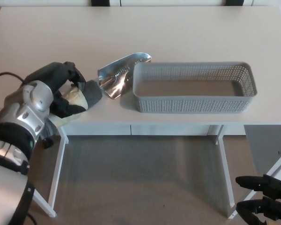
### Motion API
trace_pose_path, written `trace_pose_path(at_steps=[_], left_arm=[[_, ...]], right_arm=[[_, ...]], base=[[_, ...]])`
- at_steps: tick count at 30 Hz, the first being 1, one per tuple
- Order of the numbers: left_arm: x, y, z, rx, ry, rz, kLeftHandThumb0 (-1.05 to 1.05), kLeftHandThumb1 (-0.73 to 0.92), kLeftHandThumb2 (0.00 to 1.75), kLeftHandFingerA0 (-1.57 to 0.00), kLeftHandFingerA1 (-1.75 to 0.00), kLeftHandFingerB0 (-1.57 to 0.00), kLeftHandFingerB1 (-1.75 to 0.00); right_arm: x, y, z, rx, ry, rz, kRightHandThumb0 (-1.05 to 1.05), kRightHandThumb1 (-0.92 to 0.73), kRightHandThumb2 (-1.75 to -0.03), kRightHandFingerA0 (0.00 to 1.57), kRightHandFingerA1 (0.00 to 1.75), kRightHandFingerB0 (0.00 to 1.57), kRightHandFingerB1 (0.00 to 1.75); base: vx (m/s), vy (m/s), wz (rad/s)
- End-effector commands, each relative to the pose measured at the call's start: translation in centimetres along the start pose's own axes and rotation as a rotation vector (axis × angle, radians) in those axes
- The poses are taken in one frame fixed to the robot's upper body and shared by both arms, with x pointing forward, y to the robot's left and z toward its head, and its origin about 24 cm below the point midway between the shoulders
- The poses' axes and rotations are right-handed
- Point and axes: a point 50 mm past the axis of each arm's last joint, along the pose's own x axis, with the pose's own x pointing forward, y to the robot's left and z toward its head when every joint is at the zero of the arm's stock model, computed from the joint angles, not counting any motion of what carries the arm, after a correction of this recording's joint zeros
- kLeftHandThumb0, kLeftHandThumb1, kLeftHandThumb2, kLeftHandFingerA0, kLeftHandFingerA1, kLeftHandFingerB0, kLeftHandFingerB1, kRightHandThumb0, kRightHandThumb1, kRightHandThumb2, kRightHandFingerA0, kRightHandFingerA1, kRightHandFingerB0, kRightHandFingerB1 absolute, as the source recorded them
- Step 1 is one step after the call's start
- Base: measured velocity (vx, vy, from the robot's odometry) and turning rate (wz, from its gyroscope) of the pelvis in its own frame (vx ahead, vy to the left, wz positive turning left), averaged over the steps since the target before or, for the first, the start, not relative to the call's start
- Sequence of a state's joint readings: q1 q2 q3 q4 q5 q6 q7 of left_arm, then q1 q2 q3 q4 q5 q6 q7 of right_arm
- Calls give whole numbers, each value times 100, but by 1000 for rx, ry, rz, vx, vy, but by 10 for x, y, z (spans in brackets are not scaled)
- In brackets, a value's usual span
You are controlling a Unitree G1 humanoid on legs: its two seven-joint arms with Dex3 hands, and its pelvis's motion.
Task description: The robot walks towards a desk on which a shovel is kept on the left hand side and a container is kept on the right hand side. The robot picks up the shovel using its left hand and places it in the container.
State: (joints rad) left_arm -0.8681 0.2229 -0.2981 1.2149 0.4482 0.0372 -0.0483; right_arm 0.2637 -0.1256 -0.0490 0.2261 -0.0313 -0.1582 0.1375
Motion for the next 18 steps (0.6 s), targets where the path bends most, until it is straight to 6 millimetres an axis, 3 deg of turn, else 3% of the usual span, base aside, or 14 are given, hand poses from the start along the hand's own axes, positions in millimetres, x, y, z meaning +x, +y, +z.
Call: trace_pose_path(at_steps=[1, 2, 3, 4, 6, 7, 8, 9, 11, 12, 15, 16, 18], left_arm=[[-9, -41, -41, -368, 113, -22, -17, 55, 92, -86, -133, -76, -127], [-7, -32, -39, -480, 119, 33, -23, 62, 86, -99, -145, -81, -127], [-7, -28, -38, -527, 111, 56, -23, 62, 86, -99, -145, -81, -127], [-6, -23, -37, -571, 109, 75, -21, 63, 76, -91, -156, -73, -135], [-5, -9, -36, -812, 90, 137, -21, 66, 69, -94, -158, -80, -126], [-5, -4, -35, -845, 78, 153, -22, 67, 76, -93, -150, -79, -128], [-5, 5, -34, -958, 67, 183, -18, 69, 75, -89, -153, -78, -132], [-5, 10, -34, -976, 69, 200, -18, 68, 74, -85, -157, -73, -136], [-5, 22, -34, -1061, 70, 231, -22, 76, 65, -85, -164, -70, -136], [-5, 25, -34, -1084, 62, 239, -13, 74, 62, -84, -167, -71, -144], [-6, 42, -32, -1109, 45, 272, -13, 76, 61, -79, -168, -70, -141], [-7, 49, -31, -1107, 31, 287, -11, 74, 63, -87, -168, -73, -142], [-7, 51, -31, -1107, 27, 294, -11, 74, 63, -87, -168, -73, -142]], right_arm=[[-1, -7, 1, -11, -5, -11, -44, -50, -55, 79, 59, 66, 49], [0, -8, 2, -12, -4, -14, -44, -50, -55, 80, 60, 66, 49], [0, -8, 2, -12, -4, -14, -44, -50, -55, 80, 60, 66, 49], [0, -8, 2, -22, -2, -14, -45, -50, -55, 80, 60, 66, 49], [-1, -7, 1, -16, 7, -15, -45, -50, -55, 78, 59, 66, 48], [-1, -7, 1, -15, 6, -14, -44, -40, -83, 76, 73, 56, 60], [-2, -7, 0, -11, 7, -13, -43, -40, -83, 76, 73, 56, 61], [-2, -7, 0, -8, 7, -14, -44, -49, -55, 78, 60, 66, 49], [-2, -7, 1, -8, 0, -17, -43, -51, -55, 79, 59, 68, 49], [-2, -7, 1, -10, 1, -16, -43, -51, -55, 78, 59, 67, 49], [-1, -8, 1, -23, 1, -14, -45, -50, -55, 78, 60, 66, 49], [-1, -8, 2, -23, -2, -15, -45, -50, -55, 77, 59, 65, 49], [-1, -8, 2, -22, -1, -14, -45, -50, -55, 77, 59, 65, 49]], base=[[0, 0, 0], [0, 0, 0], [0, 0, 0], [0, 0, 0], [0, 0, 0], [0, 0, 0], [0, 0, 0], [0, 0, 0], [0, 0, 0], [0, 0, 0], [0, 0, 0], [0, 0, 0], [0, 0, 0]])
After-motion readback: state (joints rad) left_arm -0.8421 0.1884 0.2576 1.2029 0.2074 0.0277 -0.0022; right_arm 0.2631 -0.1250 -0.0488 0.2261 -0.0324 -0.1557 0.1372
